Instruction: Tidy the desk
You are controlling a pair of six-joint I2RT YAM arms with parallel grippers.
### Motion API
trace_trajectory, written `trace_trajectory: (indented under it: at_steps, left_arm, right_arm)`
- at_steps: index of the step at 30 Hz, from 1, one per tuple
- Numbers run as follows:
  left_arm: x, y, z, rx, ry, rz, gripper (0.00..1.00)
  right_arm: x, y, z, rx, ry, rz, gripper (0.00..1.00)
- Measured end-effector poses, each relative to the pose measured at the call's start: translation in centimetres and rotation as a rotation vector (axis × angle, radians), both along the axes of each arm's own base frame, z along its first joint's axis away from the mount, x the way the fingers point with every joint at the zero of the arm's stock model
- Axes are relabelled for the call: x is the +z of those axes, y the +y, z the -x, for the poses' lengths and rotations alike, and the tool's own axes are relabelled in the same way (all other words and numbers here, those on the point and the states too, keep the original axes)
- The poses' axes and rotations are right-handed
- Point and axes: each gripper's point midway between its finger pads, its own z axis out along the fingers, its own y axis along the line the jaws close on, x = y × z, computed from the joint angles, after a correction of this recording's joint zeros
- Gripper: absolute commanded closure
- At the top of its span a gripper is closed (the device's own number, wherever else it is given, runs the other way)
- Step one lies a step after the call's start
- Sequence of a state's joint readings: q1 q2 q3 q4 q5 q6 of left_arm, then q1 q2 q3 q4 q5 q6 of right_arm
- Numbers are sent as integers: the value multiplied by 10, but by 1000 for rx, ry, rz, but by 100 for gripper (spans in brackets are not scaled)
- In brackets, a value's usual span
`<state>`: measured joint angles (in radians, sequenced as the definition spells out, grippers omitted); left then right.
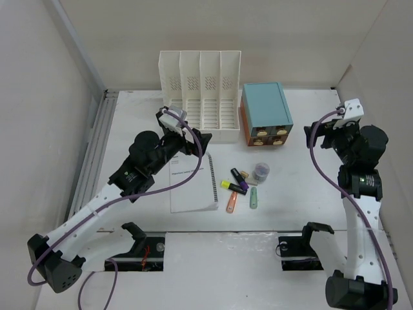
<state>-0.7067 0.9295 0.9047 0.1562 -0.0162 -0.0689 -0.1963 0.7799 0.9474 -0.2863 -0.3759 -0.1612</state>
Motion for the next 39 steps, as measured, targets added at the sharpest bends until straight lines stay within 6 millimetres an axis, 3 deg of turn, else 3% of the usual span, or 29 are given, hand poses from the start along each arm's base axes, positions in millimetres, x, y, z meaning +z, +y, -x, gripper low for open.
trace_trajectory:
  at_steps: [5,12,13,14,15,16,17,18,19,20,21,22,23,24,25,26,27,28,33,36,39]
  left_arm:
    - [-7,-6,5,-42,26,-9,2]
    - [-7,-9,9,-69,34,-4,2]
    - [-7,-9,9,-70,35,-4,2]
    - [-7,-10,9,-71,35,-4,3]
    - [-7,-10,10,-72,35,-3,5]
    - [-7,-10,10,-73,36,-3,12]
    - [-8,-10,10,-75,38,-1,25]
    - [-8,-11,10,-81,40,-1,40]
    - [-9,-12,10,-86,46,2,61]
    - [-12,-14,10,-90,52,-3,100]
    - [-15,-16,9,-95,61,-6,100]
    - [-19,-18,7,-97,70,-17,100]
    - [-24,-20,5,-99,84,-24,100]
    - [-30,-23,4,-105,100,-29,100]
    - [-36,-26,2,-109,120,-35,86]
    - [-45,-31,0,-114,149,-40,54]
    - [-50,-32,-2,-114,159,-47,17]
    - [-57,-33,-6,-96,189,-47,0]
    - [-112,-30,-29,96,415,-59,0]
    - [-143,-17,-32,236,537,-47,0]
    - [-159,2,-29,358,606,19,0]
  right_arm:
    - [-9,0,-2,16,26,33,0]
    - [-39,-5,-13,22,134,47,0]
    - [-41,-4,-13,24,139,48,42]
    - [-41,-4,-13,27,139,58,93]
    - [-40,-4,-12,30,137,60,100]
    - [-40,-4,-12,28,136,57,100]
    - [-40,-5,-12,27,136,55,79]
    - [-40,-5,-12,26,139,48,39]
    - [-41,-4,-11,26,141,39,7]
    - [-41,-3,-11,34,141,38,21]
    - [-40,-1,-11,50,138,42,62]
    - [-40,2,-10,71,137,41,94]
    - [-40,4,-9,84,138,40,100]
    - [-41,7,-8,98,143,31,66]
    - [-42,11,-7,116,148,22,23]
    - [-44,14,-7,136,155,14,0]
    - [-46,19,-6,164,164,6,0]
    - [-49,25,-5,209,174,-3,0]
    - [-70,58,-1,425,264,-102,0]
    - [-88,75,2,530,350,-178,0]
    - [-105,100,7,648,438,-214,0]
